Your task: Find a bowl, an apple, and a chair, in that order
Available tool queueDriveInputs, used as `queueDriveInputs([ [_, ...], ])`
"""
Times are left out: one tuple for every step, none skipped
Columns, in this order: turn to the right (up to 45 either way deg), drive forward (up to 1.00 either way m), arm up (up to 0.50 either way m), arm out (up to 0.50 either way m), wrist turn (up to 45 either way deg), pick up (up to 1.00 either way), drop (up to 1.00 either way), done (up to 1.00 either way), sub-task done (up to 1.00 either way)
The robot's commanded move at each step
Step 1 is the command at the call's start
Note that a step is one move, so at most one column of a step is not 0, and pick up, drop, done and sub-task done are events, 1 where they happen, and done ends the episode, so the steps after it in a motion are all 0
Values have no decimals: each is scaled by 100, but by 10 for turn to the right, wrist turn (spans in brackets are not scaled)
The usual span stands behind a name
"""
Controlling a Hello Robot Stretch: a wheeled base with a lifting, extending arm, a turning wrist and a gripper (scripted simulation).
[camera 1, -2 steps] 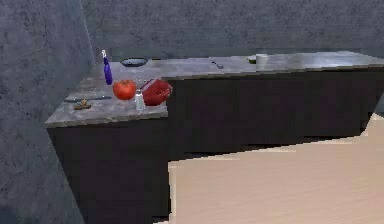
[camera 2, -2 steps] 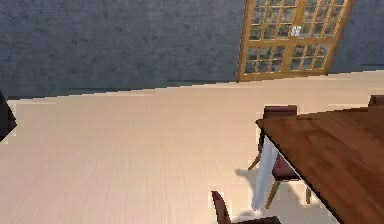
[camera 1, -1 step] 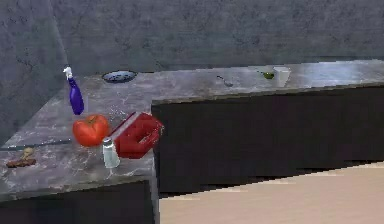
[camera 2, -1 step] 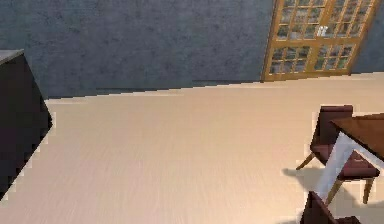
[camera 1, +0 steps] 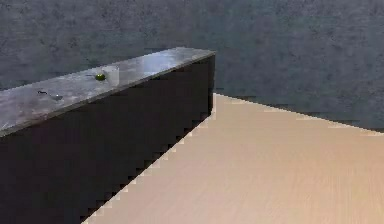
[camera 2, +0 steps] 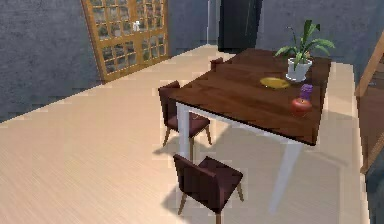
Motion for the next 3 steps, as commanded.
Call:
queueDriveInputs([
  [300,0,0,0,0,0,0,0,0],
  [0,15,0,0,0,0,0,0,0],
  [450,0,0,0,0,0,0,0,0],
])
